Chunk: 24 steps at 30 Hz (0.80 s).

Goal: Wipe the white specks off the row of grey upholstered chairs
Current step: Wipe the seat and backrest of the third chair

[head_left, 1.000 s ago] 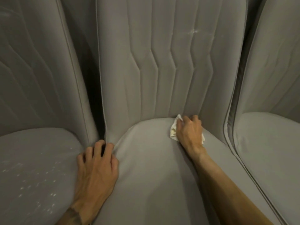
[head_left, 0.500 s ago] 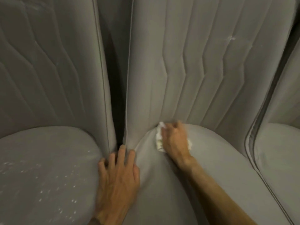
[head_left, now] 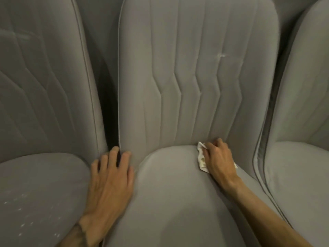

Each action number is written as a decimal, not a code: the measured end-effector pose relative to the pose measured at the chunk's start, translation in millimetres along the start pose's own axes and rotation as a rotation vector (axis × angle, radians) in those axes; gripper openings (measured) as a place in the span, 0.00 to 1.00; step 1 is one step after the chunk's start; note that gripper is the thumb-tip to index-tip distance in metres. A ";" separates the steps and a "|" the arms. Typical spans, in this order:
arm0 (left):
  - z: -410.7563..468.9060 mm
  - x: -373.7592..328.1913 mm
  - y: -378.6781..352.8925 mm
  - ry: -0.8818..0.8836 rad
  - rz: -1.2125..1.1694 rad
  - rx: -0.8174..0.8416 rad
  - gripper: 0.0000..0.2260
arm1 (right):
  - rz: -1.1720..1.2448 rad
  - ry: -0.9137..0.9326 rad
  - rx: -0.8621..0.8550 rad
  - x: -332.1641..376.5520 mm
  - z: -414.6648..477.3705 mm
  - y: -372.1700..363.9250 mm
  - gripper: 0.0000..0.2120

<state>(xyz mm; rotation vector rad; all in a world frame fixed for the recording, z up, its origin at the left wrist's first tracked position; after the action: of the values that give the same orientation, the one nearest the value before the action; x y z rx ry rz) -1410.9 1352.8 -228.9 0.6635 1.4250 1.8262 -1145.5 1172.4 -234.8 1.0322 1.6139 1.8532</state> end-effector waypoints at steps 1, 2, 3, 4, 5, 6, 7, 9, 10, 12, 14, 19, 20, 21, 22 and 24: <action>8.1 0.3 3.0 -0.001 -0.004 -0.028 0.17 | -0.017 -0.042 -0.026 -8.4 -2.5 0.7 0.13; 15.6 0.5 6.0 -0.006 -0.011 -0.057 0.16 | -0.008 -0.088 -0.062 -12.9 -5.0 -0.8 0.13; 23.2 0.8 9.0 -0.014 -0.020 -0.090 0.16 | 0.030 -0.133 -0.101 -12.5 -6.8 -3.6 0.12; 30.8 0.7 12.5 -0.023 -0.031 -0.126 0.16 | 0.085 -0.166 -0.130 -7.1 -7.8 -7.2 0.12; 38.5 0.2 16.7 -0.031 -0.044 -0.159 0.15 | 0.147 -0.179 -0.144 1.5 -7.8 -12.7 0.11; 46.3 -1.2 21.3 -0.040 -0.062 -0.191 0.15 | 0.206 -0.164 -0.144 12.7 -5.3 -18.6 0.11; 54.6 -3.2 26.7 -0.046 -0.087 -0.225 0.14 | 0.252 -0.123 -0.126 26.5 -1.2 -24.0 0.11; 70.0 -6.9 36.7 -0.055 -0.137 -0.295 0.13 | 0.300 -0.013 -0.038 54.6 8.2 -32.7 0.14; 76.9 -8.7 40.3 -0.059 -0.160 -0.327 0.13 | 0.308 0.051 0.008 65.9 11.6 -34.7 0.15; 90.2 -10.8 46.4 -0.064 -0.216 -0.383 0.14 | 0.322 0.205 0.088 77.1 14.8 -34.7 0.15; 103.0 -13.0 52.5 -0.070 -0.273 -0.432 0.17 | 0.377 0.274 0.075 71.2 15.7 -29.4 0.13; 139.1 -24.3 73.7 -0.089 -0.340 -0.527 0.28 | 0.574 0.240 -0.276 52.8 22.5 -1.8 0.08; 146.6 -26.1 77.8 -0.083 -0.340 -0.535 0.29 | 0.580 0.256 -0.317 53.6 23.1 4.2 0.07; 153.7 -27.4 81.6 -0.074 -0.339 -0.549 0.29 | 0.588 0.267 -0.364 54.7 24.7 11.9 0.06; 160.1 -28.0 85.5 -0.070 -0.340 -0.569 0.29 | 0.595 0.275 -0.423 55.8 26.8 21.7 0.05; 171.2 -29.0 94.1 -0.076 -0.347 -0.610 0.28 | 0.588 0.288 -0.565 57.2 35.0 50.8 0.05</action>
<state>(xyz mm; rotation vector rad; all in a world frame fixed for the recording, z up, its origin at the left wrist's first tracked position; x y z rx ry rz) -1284.2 1419.6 -93.0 0.1587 0.7972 1.7933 -1146.3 1227.6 -171.3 1.0721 0.8410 2.7365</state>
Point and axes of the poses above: each hand's wrist, its own z-axis towards the middle knuckle, its own y-axis out of the back of the hand, x = y × z, the point moved 2 cm from there along z, towards the middle knuckle, and after that the axes turned 13 degrees about x, right-handed, at the moved point
